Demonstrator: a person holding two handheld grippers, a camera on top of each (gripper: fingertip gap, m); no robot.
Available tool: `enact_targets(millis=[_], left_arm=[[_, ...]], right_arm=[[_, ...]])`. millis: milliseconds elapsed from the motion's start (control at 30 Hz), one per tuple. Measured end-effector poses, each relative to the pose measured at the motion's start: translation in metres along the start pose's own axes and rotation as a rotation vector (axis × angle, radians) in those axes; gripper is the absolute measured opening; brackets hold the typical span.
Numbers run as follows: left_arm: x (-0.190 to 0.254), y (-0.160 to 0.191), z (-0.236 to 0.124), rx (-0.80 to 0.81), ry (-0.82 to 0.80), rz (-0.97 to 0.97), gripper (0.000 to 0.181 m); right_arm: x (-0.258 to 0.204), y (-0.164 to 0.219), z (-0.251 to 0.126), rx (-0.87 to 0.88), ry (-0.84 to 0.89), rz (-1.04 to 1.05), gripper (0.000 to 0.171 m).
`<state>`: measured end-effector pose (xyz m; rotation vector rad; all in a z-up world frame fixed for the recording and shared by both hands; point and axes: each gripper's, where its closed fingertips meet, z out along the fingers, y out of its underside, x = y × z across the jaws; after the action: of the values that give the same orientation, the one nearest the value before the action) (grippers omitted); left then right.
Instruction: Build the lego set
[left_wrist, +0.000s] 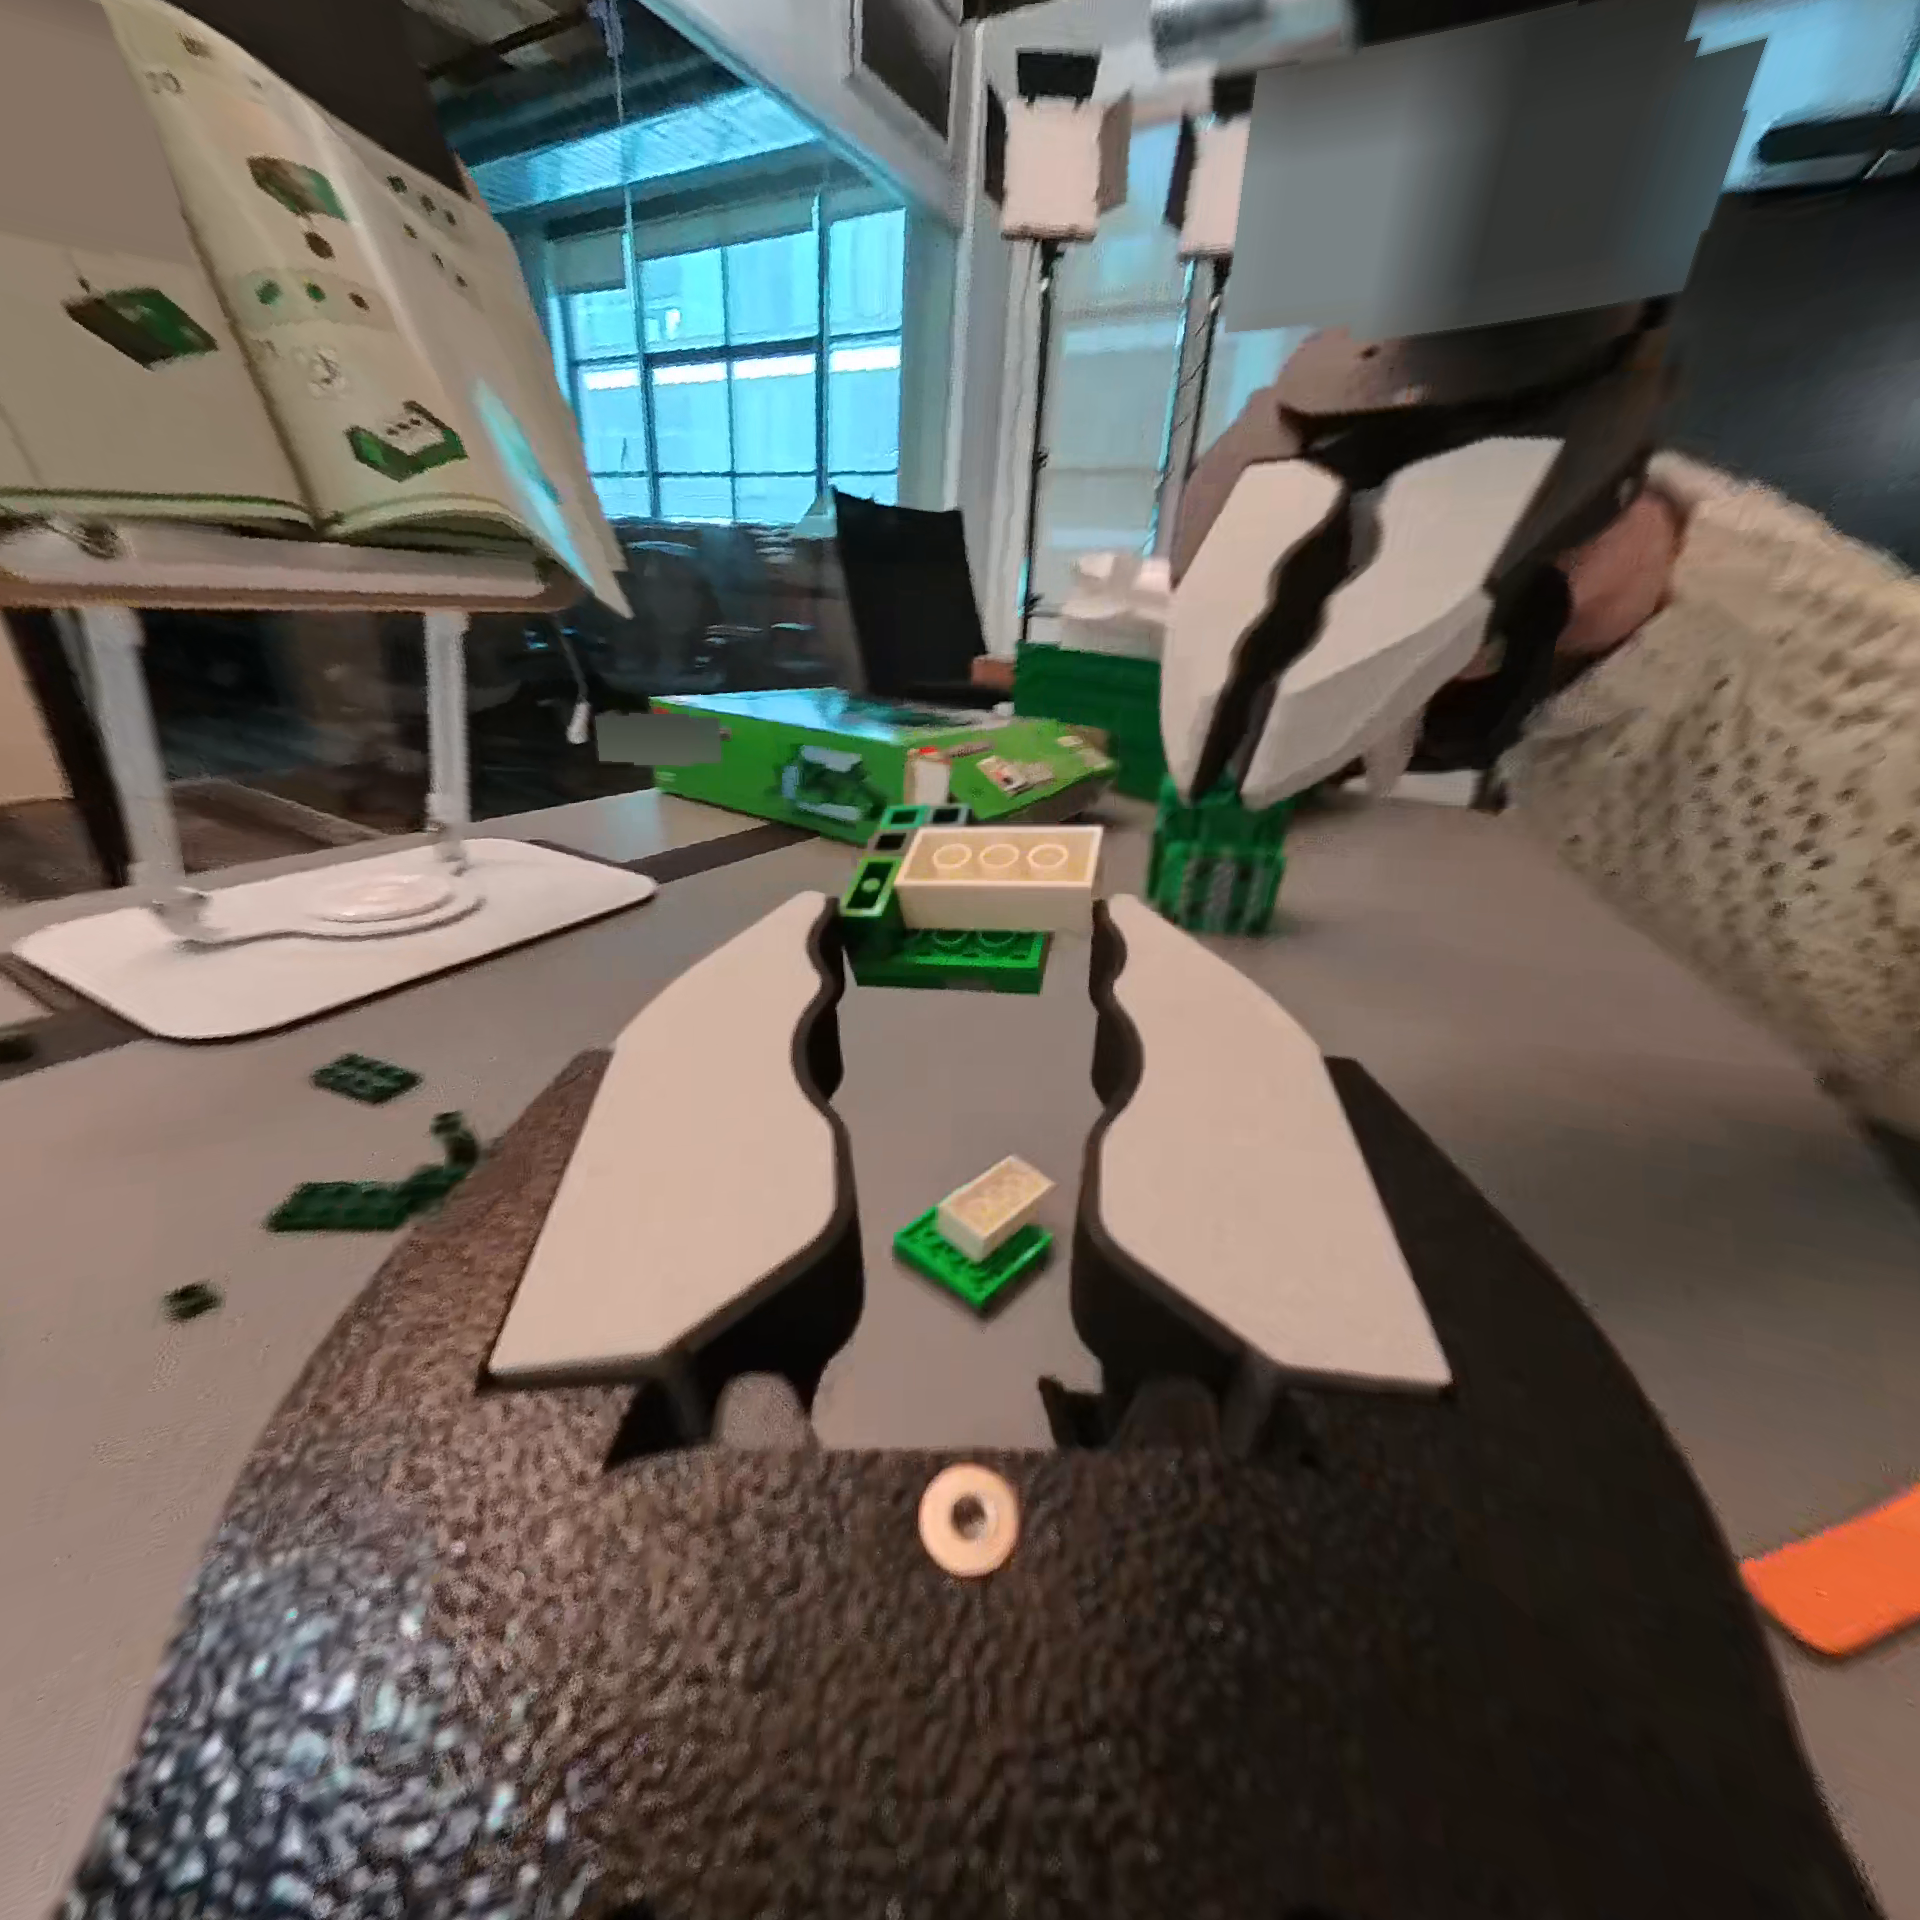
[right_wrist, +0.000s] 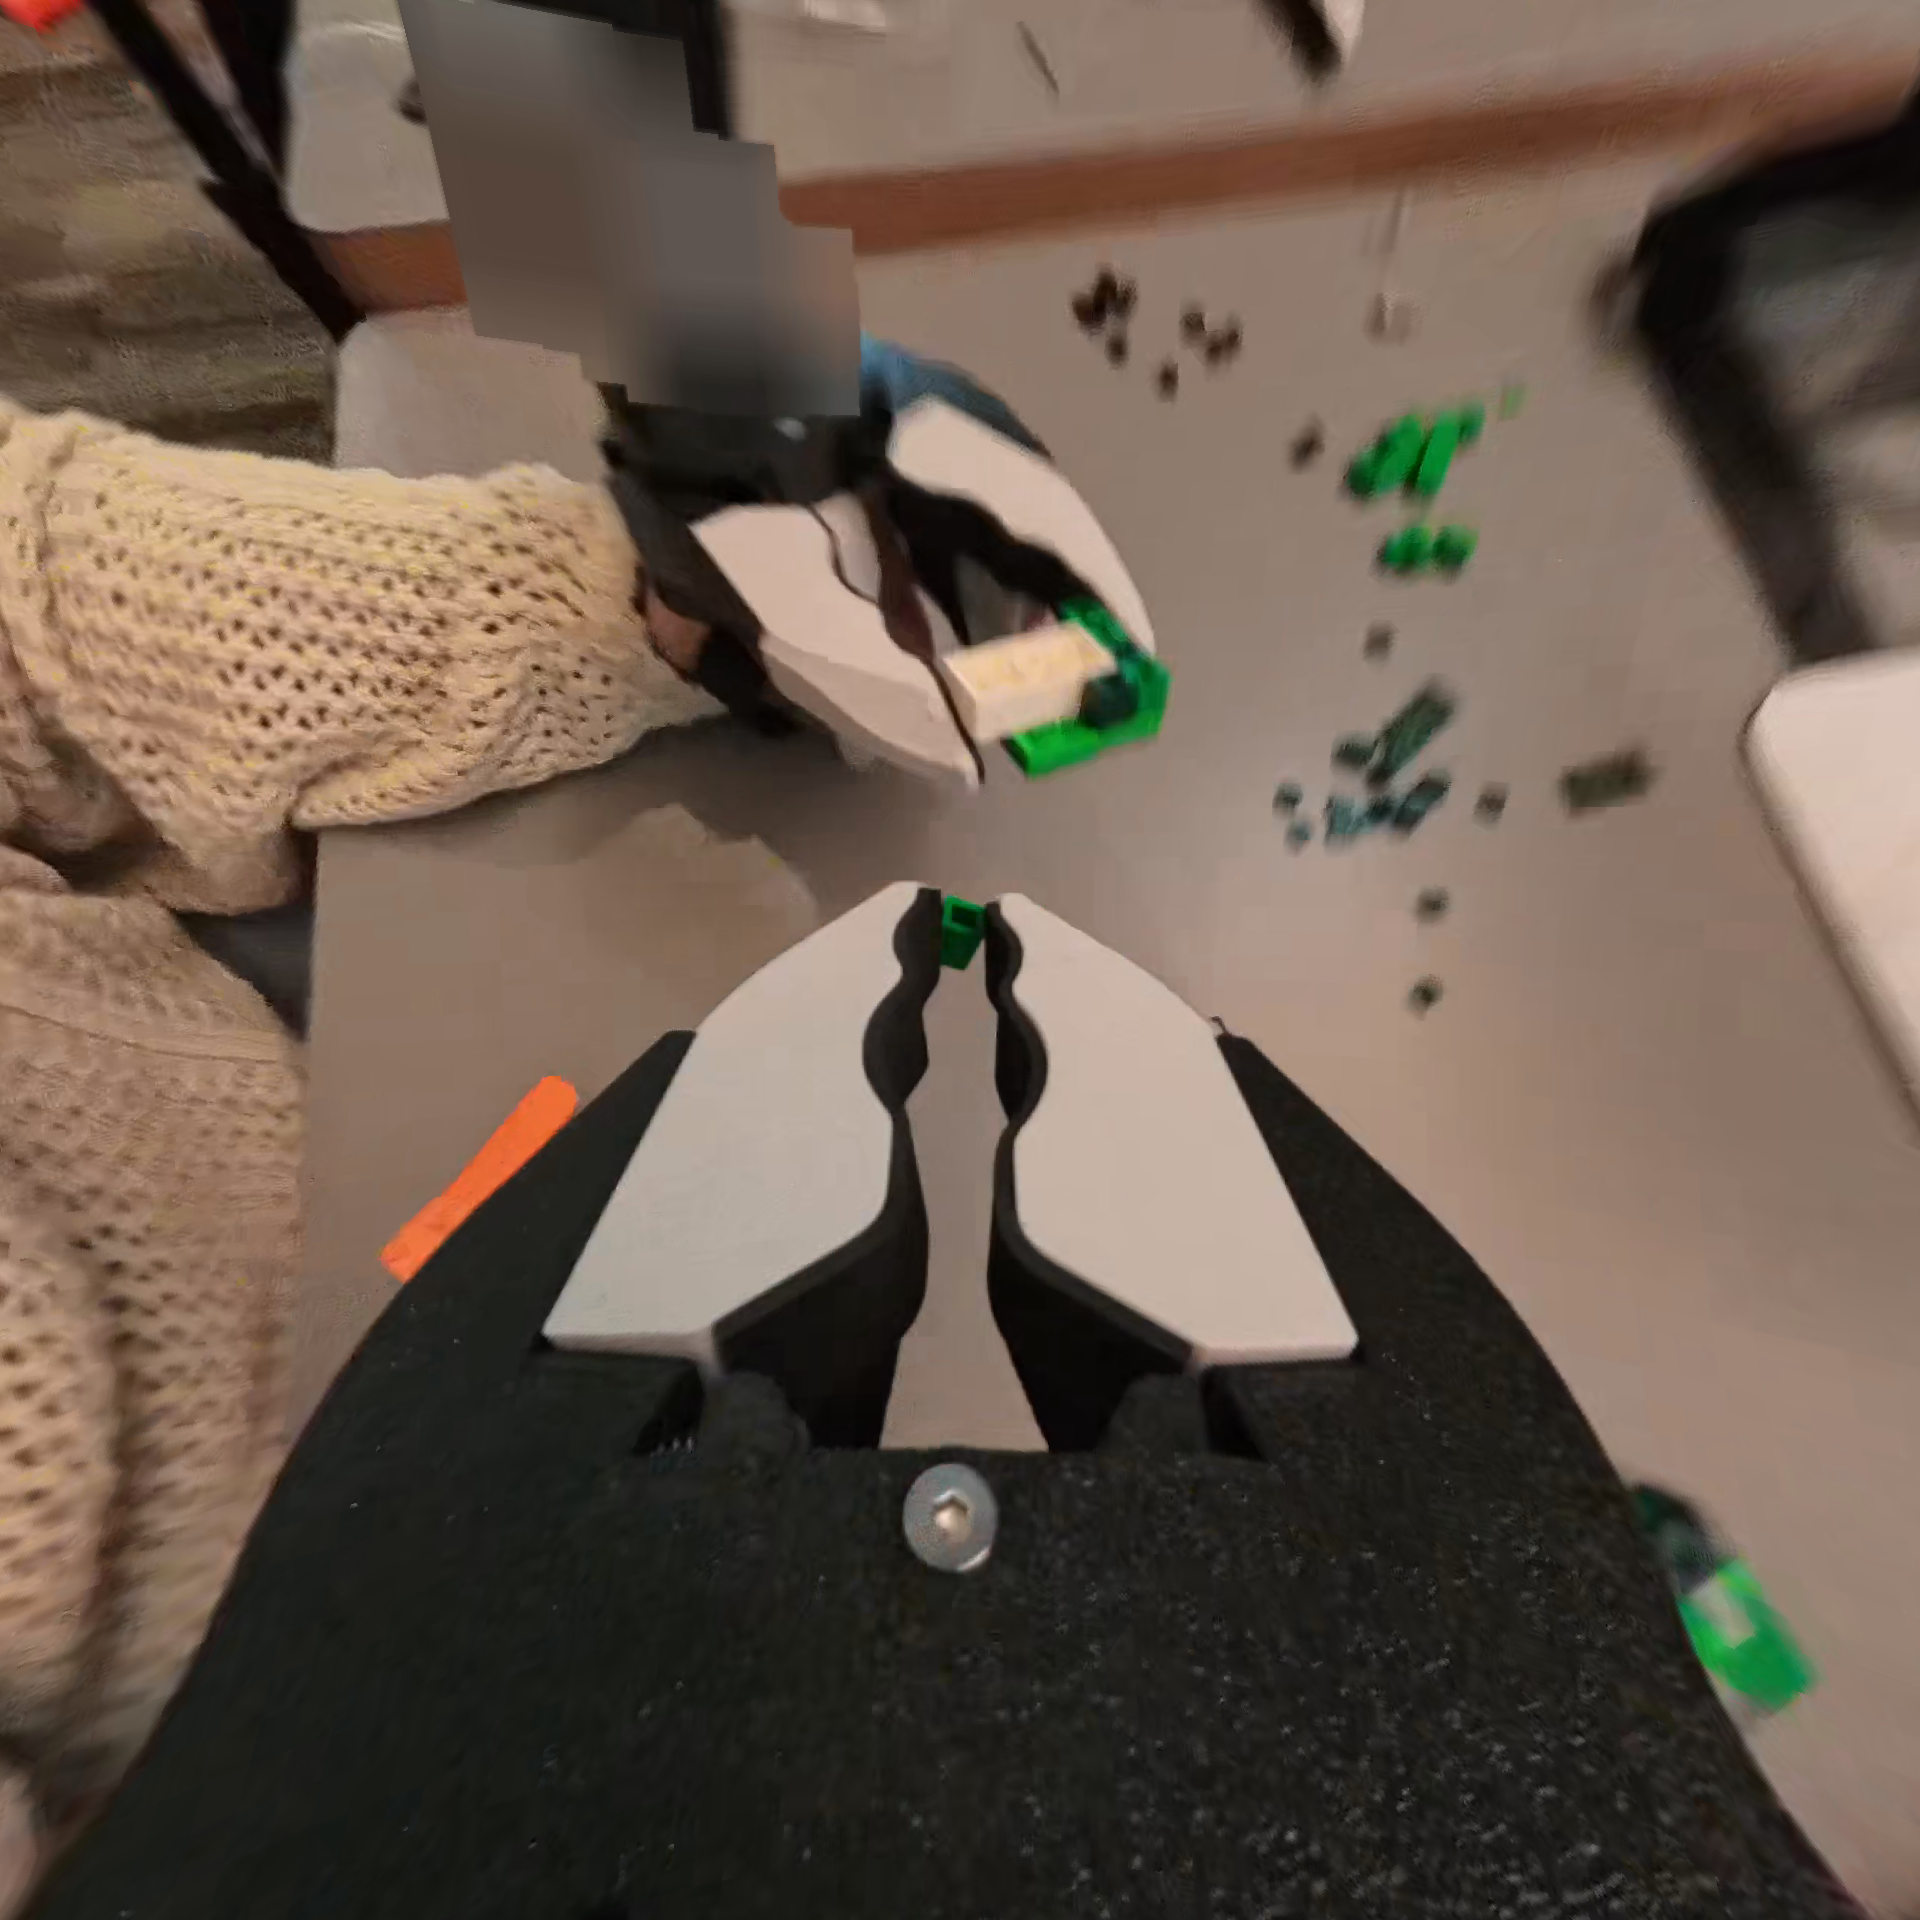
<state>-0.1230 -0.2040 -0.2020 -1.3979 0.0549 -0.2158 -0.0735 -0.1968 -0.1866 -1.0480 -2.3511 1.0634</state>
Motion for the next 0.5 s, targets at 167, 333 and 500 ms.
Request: enact_targets(millis=[167, 333, 500], left_arm=[[0.021, -0.003, 0.007, 0.046, 0.119, -0.079, 0.045], [0.034, -0.008, 0.005, 0.081, 0.183, -0.011, 0.045], [0.038, -0.007, 0.005, 0.073, 0.207, -0.012, 0.045]], right_arm=[[-0.01, -0.022, -0.002, 0.113, 0.018, -0.24, 0.007], [-0.008, -0.029, 0.002, 0.156, -0.026, -0.268, 0.008], [-0.008, -0.024, 0.01, 0.107, -0.005, -0.349, 0.008]])
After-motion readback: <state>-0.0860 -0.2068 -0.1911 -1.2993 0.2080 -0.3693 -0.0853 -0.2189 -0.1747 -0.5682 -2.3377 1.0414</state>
